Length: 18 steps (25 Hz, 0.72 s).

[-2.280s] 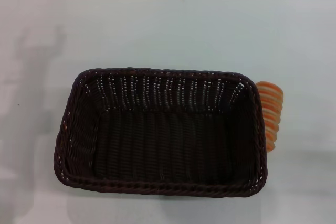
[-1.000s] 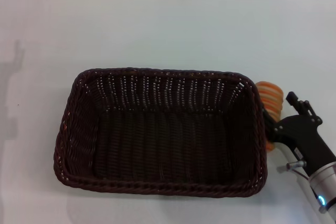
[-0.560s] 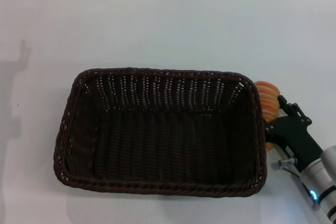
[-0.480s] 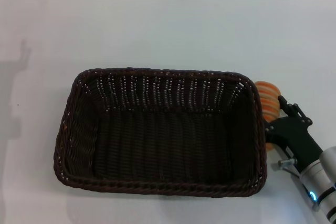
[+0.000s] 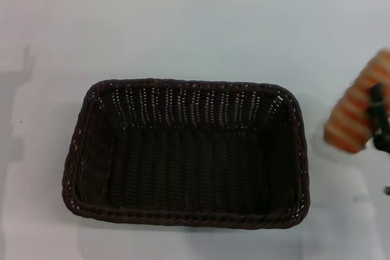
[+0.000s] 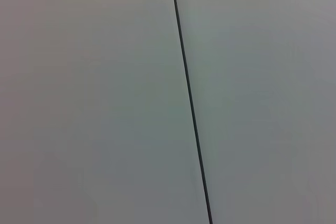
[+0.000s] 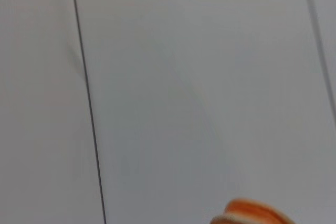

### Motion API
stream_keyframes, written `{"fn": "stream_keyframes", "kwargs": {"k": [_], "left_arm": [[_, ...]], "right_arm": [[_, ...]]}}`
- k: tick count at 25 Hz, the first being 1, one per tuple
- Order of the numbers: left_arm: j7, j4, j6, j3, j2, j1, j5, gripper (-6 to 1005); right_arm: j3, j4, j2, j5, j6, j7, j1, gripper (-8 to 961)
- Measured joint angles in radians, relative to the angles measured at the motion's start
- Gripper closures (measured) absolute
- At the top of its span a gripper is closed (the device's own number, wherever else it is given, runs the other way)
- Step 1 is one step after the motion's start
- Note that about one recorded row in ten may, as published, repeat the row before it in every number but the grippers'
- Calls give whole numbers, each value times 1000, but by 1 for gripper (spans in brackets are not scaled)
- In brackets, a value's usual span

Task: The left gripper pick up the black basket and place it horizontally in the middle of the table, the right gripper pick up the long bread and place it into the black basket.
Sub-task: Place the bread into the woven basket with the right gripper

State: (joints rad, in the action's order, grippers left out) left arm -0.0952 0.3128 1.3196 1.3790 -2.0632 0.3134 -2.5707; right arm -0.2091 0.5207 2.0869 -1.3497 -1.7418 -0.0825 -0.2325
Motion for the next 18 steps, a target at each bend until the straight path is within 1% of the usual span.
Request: {"fn": "stream_keyframes", "kwargs": {"k": [3,6,7,8,9,12,13,15,18], "left_arm": [[0,0,0,0,0,0,0,200],[0,0,0,0,-1,1,-1,200],[0,0,0,-3,-1,1,0,200],[0,0,0,-5,-1,1,0,200],[0,0,0,-5,-1,1,0,200],[0,3,0,-10,-2,0,0,200],[0,3,0,-10,-2,0,0,200],[0,7,2,-11,-2,-5,0,200],[0,9,3,-10,-2,-10,0,200]], "right_arm": [[-13,1,0,-140,-176,-2,17,357],[-5,7,0,-272,-243,-13,0,407],[-2,12,1,-301,-242,-18,-16,425],[-5,20,3,-335,-203,-22,-61,443],[-5,20,3,-335,-203,-22,-61,461],[-11,33,0,-380,-108,-21,-131,495],[-7,41,-2,-418,-60,-18,-155,503],[-5,45,-1,-427,-48,-19,-158,519],[-1,58,0,-435,-13,-21,-164,497]]}}
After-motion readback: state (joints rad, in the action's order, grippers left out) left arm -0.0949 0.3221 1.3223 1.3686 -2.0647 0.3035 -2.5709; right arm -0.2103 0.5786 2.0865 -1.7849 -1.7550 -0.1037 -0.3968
